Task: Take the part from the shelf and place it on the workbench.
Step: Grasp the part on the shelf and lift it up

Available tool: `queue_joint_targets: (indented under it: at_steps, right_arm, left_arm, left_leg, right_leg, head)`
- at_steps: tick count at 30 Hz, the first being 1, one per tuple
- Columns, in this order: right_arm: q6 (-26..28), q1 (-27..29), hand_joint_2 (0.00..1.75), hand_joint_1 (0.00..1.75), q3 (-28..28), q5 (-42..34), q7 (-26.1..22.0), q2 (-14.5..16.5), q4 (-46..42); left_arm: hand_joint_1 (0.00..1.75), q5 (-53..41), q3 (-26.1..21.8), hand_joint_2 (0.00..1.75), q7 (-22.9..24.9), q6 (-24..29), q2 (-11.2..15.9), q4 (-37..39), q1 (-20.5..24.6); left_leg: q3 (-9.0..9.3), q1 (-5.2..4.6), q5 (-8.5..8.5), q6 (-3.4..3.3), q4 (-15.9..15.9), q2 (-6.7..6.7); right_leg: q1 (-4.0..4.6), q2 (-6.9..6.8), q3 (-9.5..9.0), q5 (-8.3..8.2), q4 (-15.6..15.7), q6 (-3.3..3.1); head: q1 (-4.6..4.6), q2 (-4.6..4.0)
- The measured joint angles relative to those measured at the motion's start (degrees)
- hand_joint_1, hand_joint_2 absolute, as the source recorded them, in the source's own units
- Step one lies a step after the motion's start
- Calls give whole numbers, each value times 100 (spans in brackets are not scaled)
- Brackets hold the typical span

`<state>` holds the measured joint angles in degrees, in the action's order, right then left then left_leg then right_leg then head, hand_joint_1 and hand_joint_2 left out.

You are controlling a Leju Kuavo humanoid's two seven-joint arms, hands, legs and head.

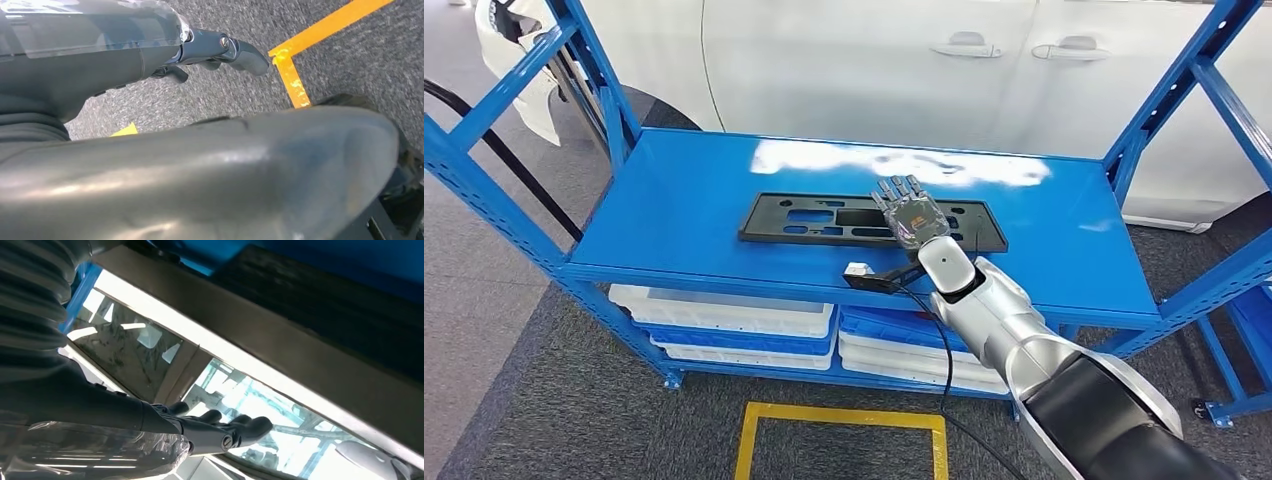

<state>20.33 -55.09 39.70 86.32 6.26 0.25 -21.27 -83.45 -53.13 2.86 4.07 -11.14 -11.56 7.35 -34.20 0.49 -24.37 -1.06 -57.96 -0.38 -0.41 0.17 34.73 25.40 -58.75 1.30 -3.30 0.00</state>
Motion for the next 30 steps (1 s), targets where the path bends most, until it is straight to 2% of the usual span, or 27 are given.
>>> queue_joint_targets:
  at_steps: [1,2,4,5,6,7,9,10,11,12,14,16,17,19,20,21,22,24,25,26,27,30]
  right_arm:
    - [-33,-27,175,0,2,1,-2,-1,14]
    - [-62,-47,175,0,4,4,-7,-1,30]
    - [-143,-64,175,0,15,22,-33,-1,69]
    - [-193,-63,175,0,26,38,-53,-1,89]
    - [-247,-64,175,0,37,55,-71,-1,109]
    - [-304,-72,175,0,48,73,-84,-1,125]
    - [-403,-111,175,0,63,105,-95,-1,145]
    - [-455,-136,175,4,69,117,-99,4,151]
    - [-513,-156,175,13,76,123,-104,9,157]
    - [-577,-169,175,21,83,126,-117,16,166]
    - [-723,-187,175,85,91,127,-166,26,183]
    - [-825,-220,175,143,96,134,-230,36,191]
    - [-860,-236,175,151,100,140,-260,45,192]
    - [-902,-253,175,161,114,160,-310,60,205]
    - [-917,-253,175,161,124,171,-331,62,215]
    - [-921,-254,175,162,135,182,-353,62,225]
    - [-923,-258,175,163,146,191,-375,62,232]
    - [-921,-285,175,163,162,203,-402,66,234]
    - [-920,-308,175,163,165,206,-407,69,234]
    - [-919,-332,175,164,168,209,-410,72,234]
    - [-918,-355,175,164,170,211,-414,74,234]
    - [-921,-401,175,167,174,214,-441,76,234]
  left_arm:
    - [0,0,0,0,-1,0,-1,0,5]
    - [0,0,0,0,-2,0,-1,-1,9]
    - [0,0,-1,0,0,0,-1,-1,12]
    - [0,0,-2,0,3,0,-1,-1,12]
    - [0,0,-2,0,5,0,-1,-1,12]
    - [0,1,-2,0,8,-1,-2,-1,12]
    - [0,2,-1,0,9,-2,-4,-1,13]
    - [0,4,-1,0,10,-2,-5,-1,15]
    - [0,5,-2,0,10,-2,-6,0,16]
    - [0,8,-2,0,10,-2,-5,0,18]
    - [0,13,-2,0,9,-2,-5,0,19]
    - [0,19,-2,0,6,-2,-3,-1,19]
    - [0,21,-2,0,4,-2,-3,-1,19]
    - [0,25,-2,0,-1,-2,-3,-1,18]
    - [0,25,-2,0,-3,-2,-3,-1,16]
    - [0,26,-2,0,-4,-2,-2,-1,13]
    - [0,26,-2,0,-6,-2,-1,-1,12]
    - [0,26,-2,0,-12,-2,1,-1,14]
    - [0,26,-2,0,-16,-2,1,-1,17]
    - [0,27,-2,0,-19,-3,1,-1,17]
    - [0,27,-2,0,-21,-5,1,-1,15]
    - [0,33,-4,0,-26,-9,-1,-1,9]
  left_leg:
    - [4,11,16,-29,21,3]
    - [5,17,25,-46,30,7]
    - [-1,14,26,-56,29,11]
    - [-2,13,26,-56,28,9]
    - [-1,13,25,-55,25,5]
    - [4,13,23,-52,22,-1]
    - [11,7,10,-30,13,-11]
    - [7,-3,3,-10,6,-12]
    - [-1,-11,-2,15,1,-12]
    - [-8,-16,-2,44,2,-10]
    - [-11,-13,-9,108,3,-6]
    - [-95,-11,-163,159,-206,-1]
    - [-219,-5,-328,177,-491,2]
    - [-582,3,-692,204,-1283,3]
    - [-729,7,-782,211,-1580,3]
    - [-787,8,-763,212,-1679,4]
    - [-727,8,-631,205,-1536,4]
    - [-361,7,-242,171,-761,5]
    - [-183,-1,-108,148,-391,5]
    - [-69,-9,-42,125,-152,4]
    - [-21,-18,-39,104,-50,2]
    - [-4,-13,-5,17,-5,1]
  right_leg:
    - [-8,-1,84,125,-188,30]
    - [-19,-2,230,304,-506,54]
    - [-31,-3,611,650,-1300,88]
    - [-36,-4,737,701,-1547,96]
    - [-39,-5,763,641,-1579,95]
    - [-41,-6,670,478,-1369,85]
    - [-32,-7,277,78,-542,41]
    - [-17,-7,118,-49,-193,12]
    - [0,-6,29,-104,14,-16]
    - [19,-4,9,-99,79,-44]
    - [14,-7,11,-117,103,-109]
    - [-16,-13,-5,-141,142,-185]
    - [-24,-14,-12,-148,154,-212]
    - [-11,-11,-12,-144,153,-236]
    - [-3,-12,-12,-141,150,-239]
    - [2,-13,-13,-138,145,-239]
    - [6,-13,-15,-134,137,-237]
    - [10,-9,-18,-114,110,-219]
    - [20,-4,-13,-102,92,-200]
    - [30,1,-6,-97,79,-177]
    - [38,5,2,-96,74,-151]
    - [33,10,16,-65,48,-55]
  head:
    - [0,0]
    - [0,0]
    - [0,0]
    - [0,0]
    - [0,0]
    - [0,0]
    - [0,0]
    - [0,0]
    - [0,0]
    - [0,0]
    - [0,0]
    - [-1,0]
    - [-1,0]
    - [-1,0]
    - [-1,0]
    - [-1,0]
    - [-1,0]
    - [0,0]
    - [0,0]
    - [0,0]
    - [0,0]
    - [0,0]
